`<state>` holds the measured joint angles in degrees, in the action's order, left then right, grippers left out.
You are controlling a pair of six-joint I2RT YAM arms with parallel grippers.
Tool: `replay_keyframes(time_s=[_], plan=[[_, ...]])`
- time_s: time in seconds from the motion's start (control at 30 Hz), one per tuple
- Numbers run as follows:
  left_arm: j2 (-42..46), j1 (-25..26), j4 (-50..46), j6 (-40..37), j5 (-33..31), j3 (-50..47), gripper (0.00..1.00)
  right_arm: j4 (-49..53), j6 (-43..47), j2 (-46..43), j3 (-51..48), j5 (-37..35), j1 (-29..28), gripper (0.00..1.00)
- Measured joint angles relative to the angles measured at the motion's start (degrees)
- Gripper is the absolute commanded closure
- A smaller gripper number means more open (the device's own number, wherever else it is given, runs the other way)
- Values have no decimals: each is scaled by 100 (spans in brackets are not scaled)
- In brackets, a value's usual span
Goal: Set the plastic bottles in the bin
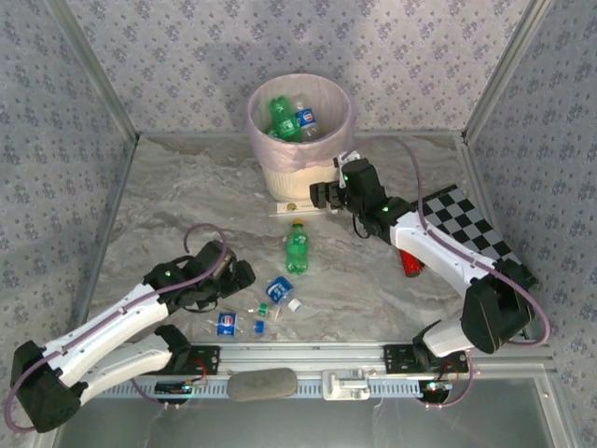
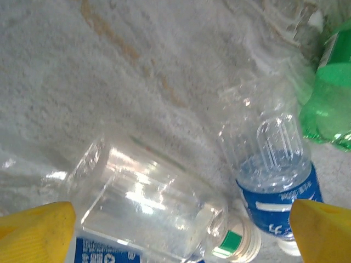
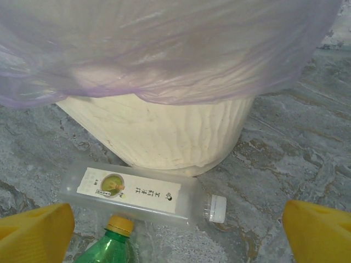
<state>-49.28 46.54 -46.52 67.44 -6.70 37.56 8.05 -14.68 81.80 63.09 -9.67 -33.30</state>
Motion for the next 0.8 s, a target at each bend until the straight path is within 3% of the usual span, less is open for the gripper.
replay_keyframes(time_s=[0.27, 0.8], plan=[[-426, 201, 168, 511, -37, -11, 0, -103, -103, -238, -302, 0, 72, 1], [-1578, 225, 1377, 457, -229, 332, 0, -184, -238, -527, -542, 236, 269, 1]])
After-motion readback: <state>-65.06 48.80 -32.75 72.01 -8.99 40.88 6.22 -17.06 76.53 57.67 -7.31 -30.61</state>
